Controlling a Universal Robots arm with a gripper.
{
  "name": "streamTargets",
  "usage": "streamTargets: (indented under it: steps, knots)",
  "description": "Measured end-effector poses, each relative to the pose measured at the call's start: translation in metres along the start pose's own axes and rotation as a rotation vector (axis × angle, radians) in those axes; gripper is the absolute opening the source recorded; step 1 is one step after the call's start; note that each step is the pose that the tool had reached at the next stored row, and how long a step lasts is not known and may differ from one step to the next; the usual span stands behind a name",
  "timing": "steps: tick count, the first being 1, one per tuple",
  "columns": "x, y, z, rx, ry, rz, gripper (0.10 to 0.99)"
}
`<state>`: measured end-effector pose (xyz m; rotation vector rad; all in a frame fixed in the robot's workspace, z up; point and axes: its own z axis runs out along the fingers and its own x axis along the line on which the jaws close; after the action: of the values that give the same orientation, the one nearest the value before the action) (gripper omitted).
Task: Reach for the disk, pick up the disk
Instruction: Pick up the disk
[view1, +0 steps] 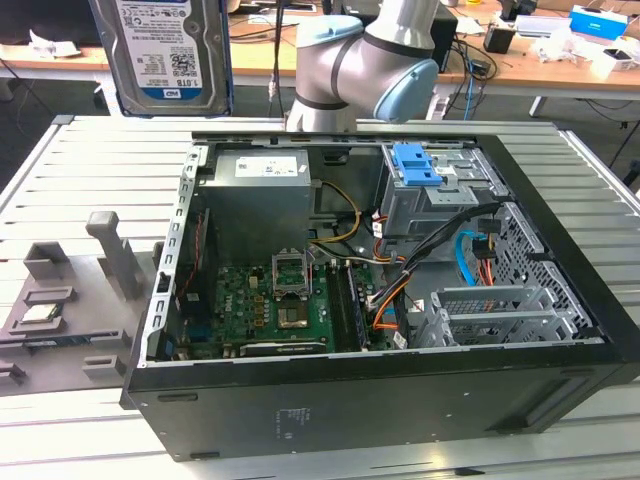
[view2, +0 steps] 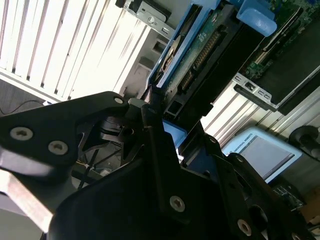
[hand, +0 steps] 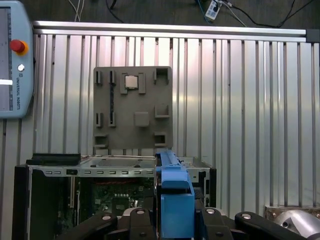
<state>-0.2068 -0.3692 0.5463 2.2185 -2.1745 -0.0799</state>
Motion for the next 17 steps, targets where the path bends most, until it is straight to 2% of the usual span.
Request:
streamTargets:
  steps: [2, 10, 17]
  knots:
    - [0.0001, -0.0083, -0.0005, 0.000, -0.0001, 0.000, 0.369]
    - [0.0003, -0.0343, -0.0021, -0.001, -0.0001, 0.000, 0.369]
    - [0.0005, -0.0495, -0.0024, -0.002, -0.0001, 0.000, 0.369]
